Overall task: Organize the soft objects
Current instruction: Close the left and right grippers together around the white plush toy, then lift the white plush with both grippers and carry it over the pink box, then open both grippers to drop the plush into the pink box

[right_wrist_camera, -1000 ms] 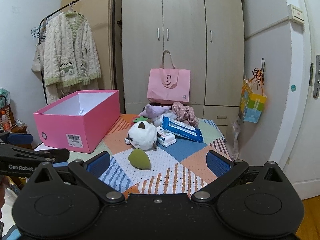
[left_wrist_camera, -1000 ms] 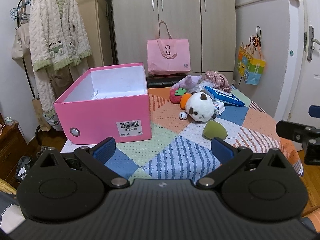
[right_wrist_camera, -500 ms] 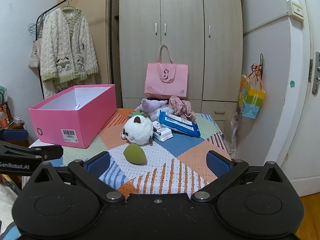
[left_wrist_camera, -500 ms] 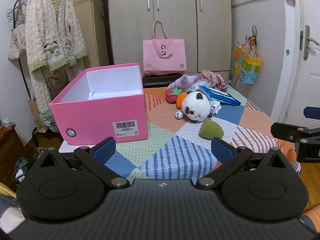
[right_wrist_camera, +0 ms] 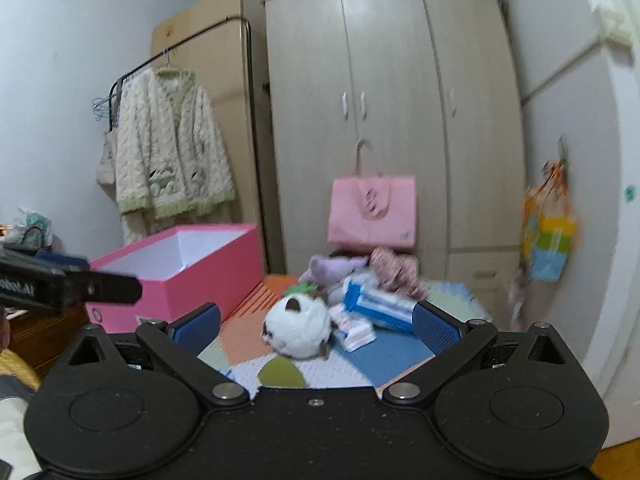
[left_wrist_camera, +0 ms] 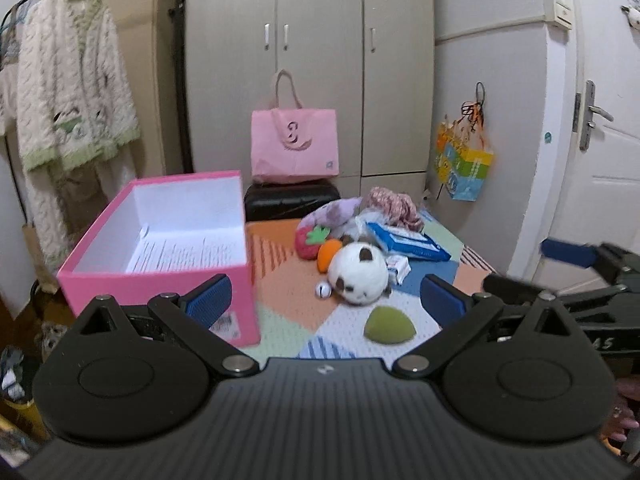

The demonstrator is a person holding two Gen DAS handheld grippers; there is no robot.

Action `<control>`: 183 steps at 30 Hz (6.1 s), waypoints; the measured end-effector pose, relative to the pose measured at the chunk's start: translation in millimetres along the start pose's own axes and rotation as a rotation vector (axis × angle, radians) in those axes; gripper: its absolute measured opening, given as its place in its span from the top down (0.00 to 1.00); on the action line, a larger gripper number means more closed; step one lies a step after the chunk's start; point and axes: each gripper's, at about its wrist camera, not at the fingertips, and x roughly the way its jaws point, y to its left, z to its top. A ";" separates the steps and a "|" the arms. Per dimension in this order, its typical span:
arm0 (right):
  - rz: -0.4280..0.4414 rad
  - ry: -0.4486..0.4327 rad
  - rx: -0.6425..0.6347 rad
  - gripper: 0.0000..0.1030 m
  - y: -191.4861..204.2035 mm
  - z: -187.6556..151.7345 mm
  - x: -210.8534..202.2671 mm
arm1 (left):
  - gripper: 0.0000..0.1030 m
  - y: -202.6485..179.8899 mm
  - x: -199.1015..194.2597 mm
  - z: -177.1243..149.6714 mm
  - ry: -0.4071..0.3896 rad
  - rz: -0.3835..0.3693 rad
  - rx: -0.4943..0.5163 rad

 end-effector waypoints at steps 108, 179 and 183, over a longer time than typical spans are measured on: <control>0.236 0.256 -0.288 0.35 119.4 2.8 74.6 | 0.36 49.2 42.3 2.7 0.385 -0.232 -0.039; 0.350 0.453 -0.403 0.38 131.7 109.0 351.5 | 0.36 248.7 263.8 83.3 0.516 -0.194 -0.387; 0.325 0.457 -0.408 0.40 130.7 111.8 343.6 | 0.35 243.0 248.0 90.6 0.488 -0.182 -0.331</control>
